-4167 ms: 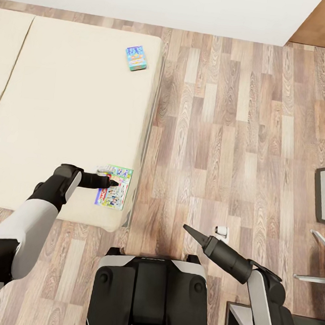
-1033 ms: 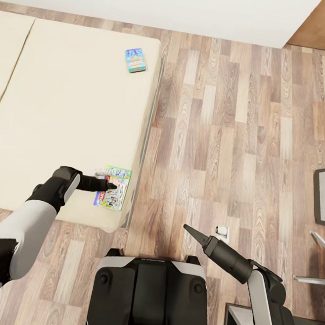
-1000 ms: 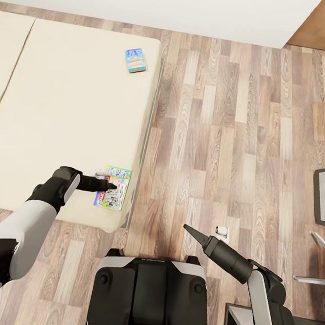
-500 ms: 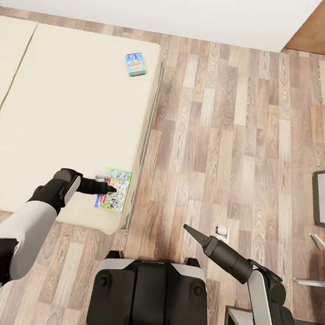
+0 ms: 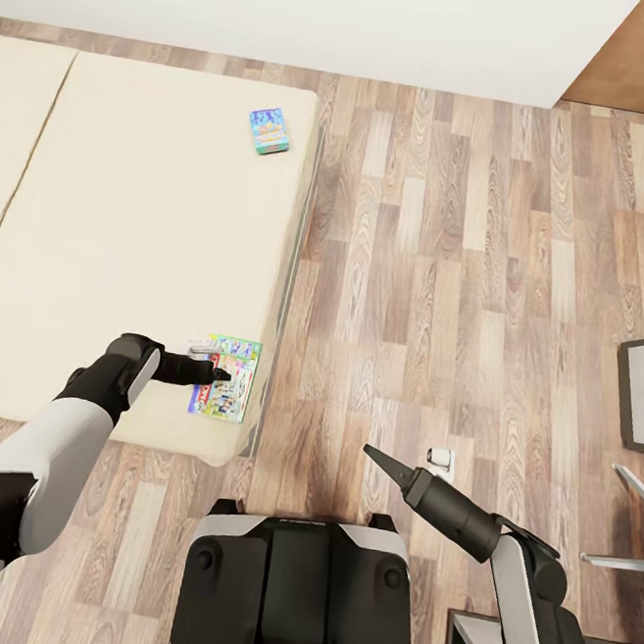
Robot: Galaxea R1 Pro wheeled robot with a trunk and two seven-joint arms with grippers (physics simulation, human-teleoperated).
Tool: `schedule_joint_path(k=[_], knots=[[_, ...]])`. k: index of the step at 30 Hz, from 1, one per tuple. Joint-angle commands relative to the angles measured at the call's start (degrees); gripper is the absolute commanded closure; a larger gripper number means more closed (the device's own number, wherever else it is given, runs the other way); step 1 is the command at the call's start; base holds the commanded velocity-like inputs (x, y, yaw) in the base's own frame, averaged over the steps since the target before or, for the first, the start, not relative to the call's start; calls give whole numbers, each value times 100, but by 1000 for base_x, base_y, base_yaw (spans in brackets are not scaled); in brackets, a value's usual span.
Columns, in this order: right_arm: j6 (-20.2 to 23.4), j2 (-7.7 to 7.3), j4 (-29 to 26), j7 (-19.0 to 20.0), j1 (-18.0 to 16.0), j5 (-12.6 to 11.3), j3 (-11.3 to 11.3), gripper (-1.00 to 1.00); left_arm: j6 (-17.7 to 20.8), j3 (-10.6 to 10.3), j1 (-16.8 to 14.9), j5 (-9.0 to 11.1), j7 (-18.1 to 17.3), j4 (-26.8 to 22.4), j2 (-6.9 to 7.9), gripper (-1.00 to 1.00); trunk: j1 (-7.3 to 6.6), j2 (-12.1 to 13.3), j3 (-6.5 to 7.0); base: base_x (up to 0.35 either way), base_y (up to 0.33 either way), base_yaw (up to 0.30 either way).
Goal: Put all the toys in the child's room - the three board games (two on the bed and one on the table), the two jigsaw puzzles on the table, and the tennis ball on the table - inside the toy box on the table in the child's room.
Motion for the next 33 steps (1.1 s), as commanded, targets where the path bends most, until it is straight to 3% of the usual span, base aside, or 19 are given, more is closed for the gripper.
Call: schedule_joint_path(k=[1, 33], knots=[[27, 5, -1, 19, -3, 3, -10, -100, 24, 29, -2, -53, -46, -5, -4, -100, 3, -9, -6, 0, 0, 0], [27, 4, -1, 28, -3, 3, -15, -100, 15, 24, -2, -60, -46, -5, -4, -100, 3, -9, -5, 0, -38, 0]])
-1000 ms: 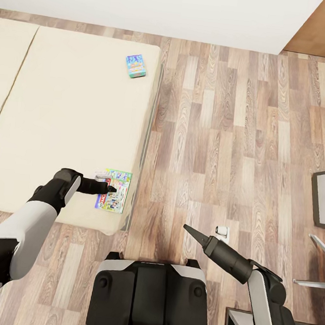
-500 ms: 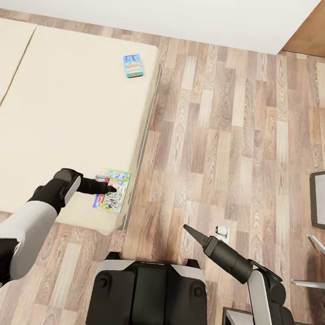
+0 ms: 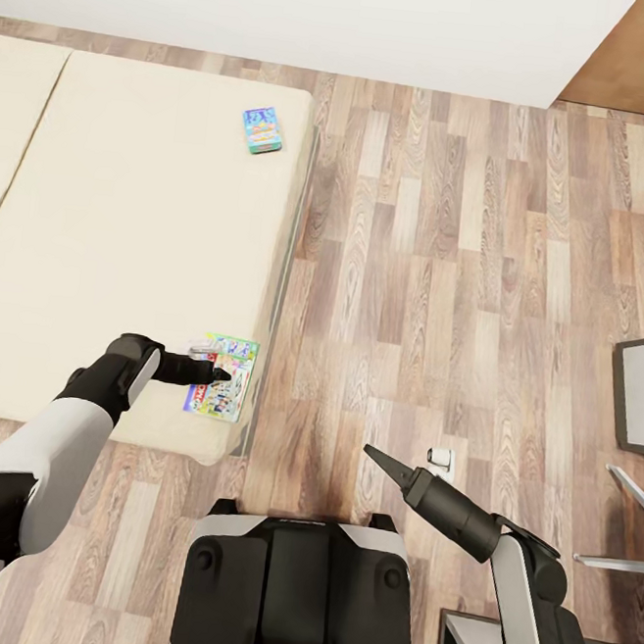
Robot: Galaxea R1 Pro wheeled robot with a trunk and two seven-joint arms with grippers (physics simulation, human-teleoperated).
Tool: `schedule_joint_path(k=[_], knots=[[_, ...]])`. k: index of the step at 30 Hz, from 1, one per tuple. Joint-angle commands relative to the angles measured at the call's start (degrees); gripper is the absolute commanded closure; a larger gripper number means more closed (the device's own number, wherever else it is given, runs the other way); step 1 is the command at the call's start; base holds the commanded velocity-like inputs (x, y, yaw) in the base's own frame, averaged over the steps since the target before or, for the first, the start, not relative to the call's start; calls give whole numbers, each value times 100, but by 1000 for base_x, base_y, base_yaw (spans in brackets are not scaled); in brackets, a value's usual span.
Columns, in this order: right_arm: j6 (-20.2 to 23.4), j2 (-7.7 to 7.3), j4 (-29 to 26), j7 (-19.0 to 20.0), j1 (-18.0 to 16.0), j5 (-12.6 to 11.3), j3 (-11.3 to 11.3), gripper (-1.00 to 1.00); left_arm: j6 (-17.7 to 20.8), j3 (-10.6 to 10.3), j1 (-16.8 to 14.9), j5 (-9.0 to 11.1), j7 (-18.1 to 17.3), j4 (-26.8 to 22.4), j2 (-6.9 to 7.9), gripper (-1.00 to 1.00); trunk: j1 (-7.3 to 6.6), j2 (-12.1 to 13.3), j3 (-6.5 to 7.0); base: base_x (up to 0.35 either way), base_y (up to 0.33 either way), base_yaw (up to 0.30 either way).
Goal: Put all the toys in the child's room - the three board games (two on the bed and one on the table), the two jigsaw puzzles on the table, and the tennis ball on the table - inside the toy box on the table in the child's room.
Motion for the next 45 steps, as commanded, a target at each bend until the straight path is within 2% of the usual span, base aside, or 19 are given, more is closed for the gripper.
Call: schedule_joint_path(k=[1, 34, 36, 45], knots=[[27, 5, -1, 19, -3, 3, -9, -100, 24, 31, -2, -55, -47, -5, -4, -100, 3, -9, -6, 0, -13, 0], [27, 5, -4, 33, -4, 0, -7, -100, 20, 42, -2, -63, -40, -5, 23, -100, 3, -9, -6, 0, -9, 0], [27, 5, -3, 32, -4, 1, -8, -100, 22, 46, -2, -62, -41, -5, 59, -100, 3, -9, -6, 0, 0, 0], [28, 5, -2, 29, -3, 2, -6, -100, 31, 80, -2, -33, -148, -44, 549, -100, 3, -9, -6, 0, 0, 0]])
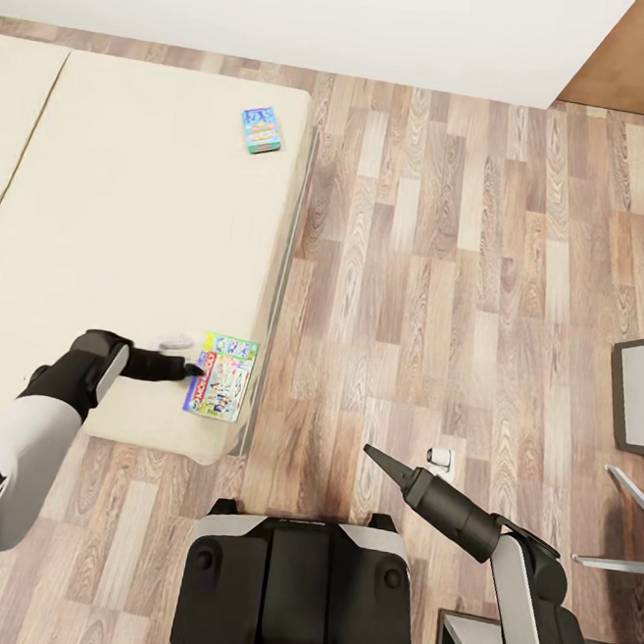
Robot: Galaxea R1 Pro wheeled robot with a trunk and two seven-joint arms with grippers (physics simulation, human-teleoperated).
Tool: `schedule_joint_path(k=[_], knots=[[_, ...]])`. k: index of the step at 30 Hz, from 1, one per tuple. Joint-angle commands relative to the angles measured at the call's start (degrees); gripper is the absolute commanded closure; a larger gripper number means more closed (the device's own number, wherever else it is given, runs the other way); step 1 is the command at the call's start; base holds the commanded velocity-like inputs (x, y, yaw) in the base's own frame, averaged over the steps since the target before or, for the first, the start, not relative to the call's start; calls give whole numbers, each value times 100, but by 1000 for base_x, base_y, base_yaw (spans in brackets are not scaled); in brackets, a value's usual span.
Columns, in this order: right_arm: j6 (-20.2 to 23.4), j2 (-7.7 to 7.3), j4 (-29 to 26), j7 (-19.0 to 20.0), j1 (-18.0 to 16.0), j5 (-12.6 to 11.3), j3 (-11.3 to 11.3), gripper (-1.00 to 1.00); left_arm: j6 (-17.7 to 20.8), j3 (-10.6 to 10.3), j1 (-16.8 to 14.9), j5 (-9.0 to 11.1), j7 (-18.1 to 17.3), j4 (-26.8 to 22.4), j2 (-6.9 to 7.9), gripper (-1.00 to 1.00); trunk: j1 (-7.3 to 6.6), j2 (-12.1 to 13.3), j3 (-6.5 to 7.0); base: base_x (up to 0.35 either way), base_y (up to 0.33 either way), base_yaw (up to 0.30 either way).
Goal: Put all the toys in the child's room - the three board games (two on the bed and one on the table), the two jigsaw puzzles on the table, and the tennis ball on the table - inside the toy box on the table in the child's room.
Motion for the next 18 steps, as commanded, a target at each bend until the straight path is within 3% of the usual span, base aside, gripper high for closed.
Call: schedule_joint_path(k=[1, 10, 15, 17, 18], knots=[[26, 5, -2, 18, -2, 3, -9, -100, 26, 46, -2, -47, -144, -10, 78, -100, 4, -9, -6, 0, 0, 0], [26, 5, -1, 21, -2, 3, -7, -100, 174, 99, -2, -57, -1390, -56, 487, -100, 4, -9, -6, 0, 0, 0], [26, 6, -1, 38, -2, 3, -7, -100, 261, 87, -2, -56, -2409, -120, 838, -100, 4, -9, -6, 0, 0, 0], [26, 10, -1, 34, -2, 3, -7, -100, 292, 75, 4, -83, -3179, -133, 1103, -100, 4, -9, -6, 0, 0, 0], [26, 10, -1, 30, -2, 3, -7, -100, 295, 72, 8, -91, -3381, -133, 1173, -100, 4, -9, -6, 0, 0, 0]])
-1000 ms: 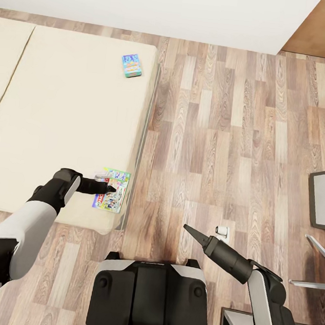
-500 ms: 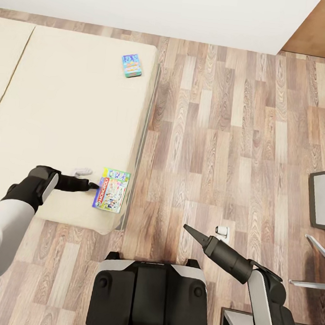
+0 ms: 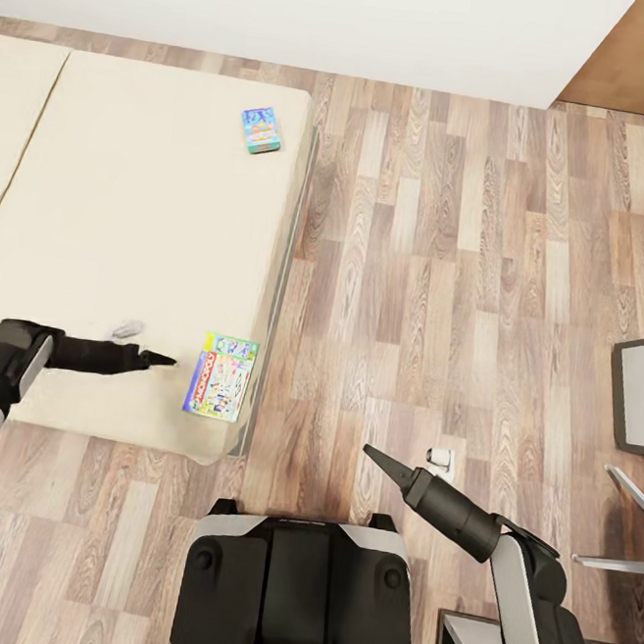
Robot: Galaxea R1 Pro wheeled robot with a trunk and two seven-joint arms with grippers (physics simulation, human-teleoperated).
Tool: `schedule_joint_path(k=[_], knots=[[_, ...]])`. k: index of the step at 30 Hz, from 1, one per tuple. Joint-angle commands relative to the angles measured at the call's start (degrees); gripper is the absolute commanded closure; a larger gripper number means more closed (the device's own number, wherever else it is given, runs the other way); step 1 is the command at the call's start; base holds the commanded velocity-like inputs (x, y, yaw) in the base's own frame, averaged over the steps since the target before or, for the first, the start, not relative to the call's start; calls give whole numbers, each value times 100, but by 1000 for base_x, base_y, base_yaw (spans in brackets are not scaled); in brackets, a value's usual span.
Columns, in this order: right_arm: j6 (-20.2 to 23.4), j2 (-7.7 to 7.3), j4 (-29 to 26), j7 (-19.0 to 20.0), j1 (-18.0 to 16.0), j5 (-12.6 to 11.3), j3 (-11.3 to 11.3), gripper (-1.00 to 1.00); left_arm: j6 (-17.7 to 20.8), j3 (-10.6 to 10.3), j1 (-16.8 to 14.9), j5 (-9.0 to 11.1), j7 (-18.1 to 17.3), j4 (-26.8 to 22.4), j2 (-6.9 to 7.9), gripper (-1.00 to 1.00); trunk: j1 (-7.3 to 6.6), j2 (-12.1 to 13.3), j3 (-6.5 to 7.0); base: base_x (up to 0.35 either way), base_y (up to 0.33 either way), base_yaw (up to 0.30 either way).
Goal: Put all the toys in the child's room - the three board games (two on the bed and one on the table), the two jigsaw puzzles on the table, and the tennis ball on the table - inside the toy box on the table in the child's room.
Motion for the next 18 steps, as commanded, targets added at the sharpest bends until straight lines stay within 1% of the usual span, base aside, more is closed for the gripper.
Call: schedule_joint_path(k=[1, 2, 3, 4, 5, 6, 7, 9, 15, 16, 18], knots=[[22, 11, -4, -3, -2, 33, -7, -100, 29, 20, 88, -79, -1266, 27, 489, -100, 4, -8, -6, 0, 0, 0], [21, 12, -5, -6, -2, 39, -6, -100, 23, 19, 124, -76, -1460, 30, 575, -100, 4, -8, -6, 0, 0, 0], [20, 14, -5, -10, -2, 48, -5, -100, 13, 18, 206, -68, -1846, 34, 739, -100, 4, -8, -6, 0, 0, 0], [20, 14, -4, -13, -2, 53, -4, -100, 9, 20, 248, -65, -2034, 35, 814, -100, 4, -8, -6, 0, 0, 0], [19, 15, -3, -16, -2, 60, 0, -100, 1, 22, 322, -61, -2401, 37, 943, -100, 4, -8, -6, 0, 0, 0], [21, 16, -3, -17, -2, 63, 3, -100, -3, 23, 354, -59, -2563, 38, 995, -100, 4, -8, -6, 0, 0, 0], [20, 16, -5, -19, -2, 65, 9, -100, -11, 25, 408, -50, -2808, 41, 1076, -100, 4, -8, -6, 0, 0, 0], [19, 21, -6, -20, -2, 64, 17, -100, -14, 30, 480, -32, -2923, 48, 1148, -100, 4, -8, -6, 0, 0, 0], [18, 23, -9, -21, -2, 47, 0, -100, -6, 43, 708, 17, -2923, 61, 1208, -100, 4, -8, -6, 0, 0, 0], [18, 22, -9, -21, -2, 42, -2, -100, 1, 48, 734, 42, -2923, 62, 1211, -100, 4, -8, -6, 0, 0, 0], [18, 19, -10, -21, -2, 25, -6, -100, 26, 66, 811, 173, -2923, 73, 1216, -100, 4, -8, -6, 0, 0, 0]])
